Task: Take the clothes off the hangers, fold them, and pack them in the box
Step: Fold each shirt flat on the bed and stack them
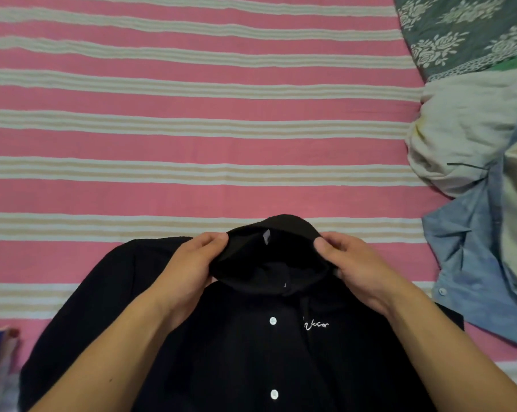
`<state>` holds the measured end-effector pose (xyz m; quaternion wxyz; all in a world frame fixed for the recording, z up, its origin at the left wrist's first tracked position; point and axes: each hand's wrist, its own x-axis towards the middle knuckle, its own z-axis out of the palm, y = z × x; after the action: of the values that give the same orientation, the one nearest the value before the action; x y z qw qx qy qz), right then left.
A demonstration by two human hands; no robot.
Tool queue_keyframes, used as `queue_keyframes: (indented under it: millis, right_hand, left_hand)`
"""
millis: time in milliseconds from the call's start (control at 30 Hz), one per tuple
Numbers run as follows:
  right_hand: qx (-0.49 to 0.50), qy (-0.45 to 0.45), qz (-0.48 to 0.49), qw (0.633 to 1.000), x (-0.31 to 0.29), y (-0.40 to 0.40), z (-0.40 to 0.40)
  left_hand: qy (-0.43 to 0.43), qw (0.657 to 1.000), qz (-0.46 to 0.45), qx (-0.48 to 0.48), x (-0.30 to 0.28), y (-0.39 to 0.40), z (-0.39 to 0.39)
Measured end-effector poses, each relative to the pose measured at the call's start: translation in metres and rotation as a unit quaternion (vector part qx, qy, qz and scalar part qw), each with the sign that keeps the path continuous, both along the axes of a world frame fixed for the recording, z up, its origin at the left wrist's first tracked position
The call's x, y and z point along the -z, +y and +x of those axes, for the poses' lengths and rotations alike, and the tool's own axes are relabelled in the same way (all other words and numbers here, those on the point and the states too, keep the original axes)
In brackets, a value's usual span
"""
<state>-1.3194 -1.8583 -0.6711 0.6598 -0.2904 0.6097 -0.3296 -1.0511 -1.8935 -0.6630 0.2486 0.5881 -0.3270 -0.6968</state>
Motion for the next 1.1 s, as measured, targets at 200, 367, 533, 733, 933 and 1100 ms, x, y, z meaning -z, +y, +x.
queue_keyframes:
  millis: [200, 367, 533, 733, 933, 1100]
  right_hand:
    - [0.064, 0.053, -0.057, 0.995, -0.003, 0.003, 0.009]
    - [0.211, -0.203, 0.189, 0.937, 0.007, 0.004, -0.001]
    - [0.188, 0.004, 0.112, 0.976, 0.006, 0.007, 0.004]
    - [0.179, -0.049, 0.104, 0.977, -0.002, 0.017, 0.009]
    - [0.028, 0.414, -0.063, 0.908, -0.004, 0.008, 0.022]
    - [-0.208, 0.539, -0.018, 0.816, -0.009, -0.049, 0.030]
  left_hand:
    - [0.004, 1.000, 0.010, 0.013, -0.006, 0.001, 0.003]
    - [-0.035, 0.999, 0.001, 0.008, -0.004, 0.002, 0.000]
    - [0.019, 0.999, -0.003, -0.034, -0.002, 0.005, -0.003]
    - [0.007, 0.999, -0.027, -0.044, 0.001, 0.012, -0.006]
    - [-0.384, 0.898, -0.207, 0.058, 0.005, -0.001, -0.012]
    - [-0.455, 0.851, -0.227, 0.128, -0.022, -0.039, -0.026]
